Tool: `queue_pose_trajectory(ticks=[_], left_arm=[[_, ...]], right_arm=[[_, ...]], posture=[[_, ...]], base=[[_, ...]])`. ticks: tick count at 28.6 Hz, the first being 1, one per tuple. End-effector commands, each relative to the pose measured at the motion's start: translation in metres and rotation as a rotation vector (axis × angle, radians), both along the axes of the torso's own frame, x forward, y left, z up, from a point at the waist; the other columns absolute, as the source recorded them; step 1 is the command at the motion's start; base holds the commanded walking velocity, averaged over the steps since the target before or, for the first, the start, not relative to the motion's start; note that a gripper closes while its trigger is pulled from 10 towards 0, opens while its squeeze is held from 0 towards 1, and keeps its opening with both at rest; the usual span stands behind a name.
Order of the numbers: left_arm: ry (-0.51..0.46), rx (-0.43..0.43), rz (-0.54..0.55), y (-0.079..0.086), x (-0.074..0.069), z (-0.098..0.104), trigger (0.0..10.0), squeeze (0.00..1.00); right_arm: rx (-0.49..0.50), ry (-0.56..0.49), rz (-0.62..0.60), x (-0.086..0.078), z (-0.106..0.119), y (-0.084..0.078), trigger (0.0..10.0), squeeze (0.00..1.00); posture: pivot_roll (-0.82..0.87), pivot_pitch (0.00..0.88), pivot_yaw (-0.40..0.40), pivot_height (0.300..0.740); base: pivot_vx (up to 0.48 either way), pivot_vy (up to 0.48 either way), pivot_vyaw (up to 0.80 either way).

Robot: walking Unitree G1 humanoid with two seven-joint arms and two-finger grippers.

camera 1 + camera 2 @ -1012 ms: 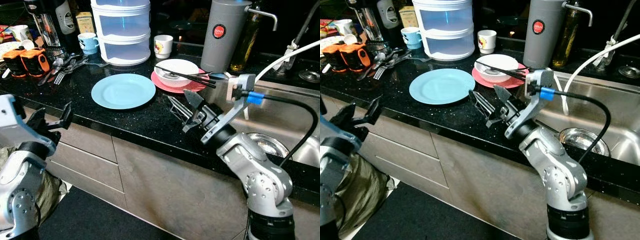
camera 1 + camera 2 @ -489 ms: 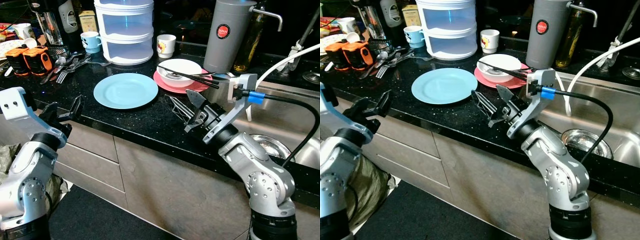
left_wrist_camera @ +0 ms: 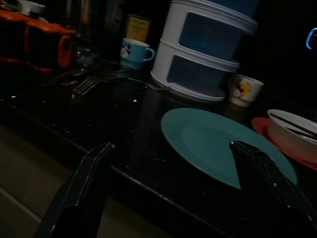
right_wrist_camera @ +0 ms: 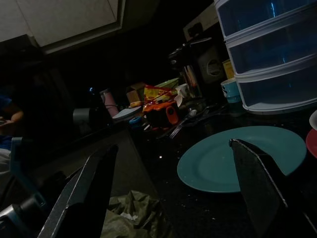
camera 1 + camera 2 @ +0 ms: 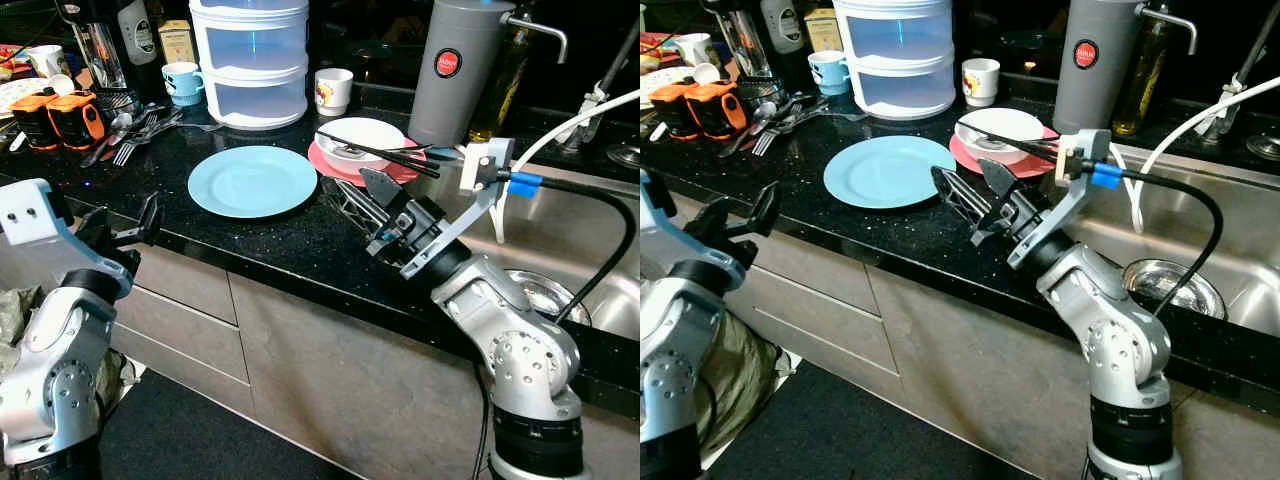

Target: Kitchen organization

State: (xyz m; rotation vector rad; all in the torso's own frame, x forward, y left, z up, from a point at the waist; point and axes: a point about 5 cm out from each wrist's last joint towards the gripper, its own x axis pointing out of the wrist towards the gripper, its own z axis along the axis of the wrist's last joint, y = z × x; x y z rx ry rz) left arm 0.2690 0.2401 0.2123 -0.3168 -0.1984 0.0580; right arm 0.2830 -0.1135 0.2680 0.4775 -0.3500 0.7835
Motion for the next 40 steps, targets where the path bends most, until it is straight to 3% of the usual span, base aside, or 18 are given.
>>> queue_pose_trajectory(ticks=[1, 13, 34, 40], left_arm=[[-0.010, 0.021, 0.042, 0.0101, -0.0057, 0.0031, 10.0, 0.00], [-0.021, 0.033, 0.062, 0.0129, -0.0081, 0.0055, 10.0, 0.00], [-0.026, 0.022, 0.067, 0.0167, -0.0061, 0.0061, 10.0, 0.00], [-0.024, -0.008, 0.037, 0.0131, -0.0027, 0.0061, 10.0, 0.00]], right_arm=[[0.018, -0.006, -0.011, 0.0035, 0.0025, -0.0042, 10.0, 0.00], [0.025, -0.008, -0.027, 0.0083, 0.0045, -0.0080, 10.0, 0.00], [-0.017, -0.015, -0.040, 0.0098, 0.0029, -0.0079, 10.0, 0.00], [-0.024, -0.017, -0.043, 0.0099, 0.0025, -0.0092, 10.0, 0.00]], posture=[[0.10, 0.000, 0.007, 0.740], [0.11, 0.000, 0.003, 0.740], [0.10, 0.000, 0.009, 0.740], [0.10, 0.000, 0.012, 0.740]], base=[[0.000, 0.000, 0.00], [0.000, 0.000, 0.00], [0.326, 0.000, 0.00], [0.041, 0.000, 0.00]])
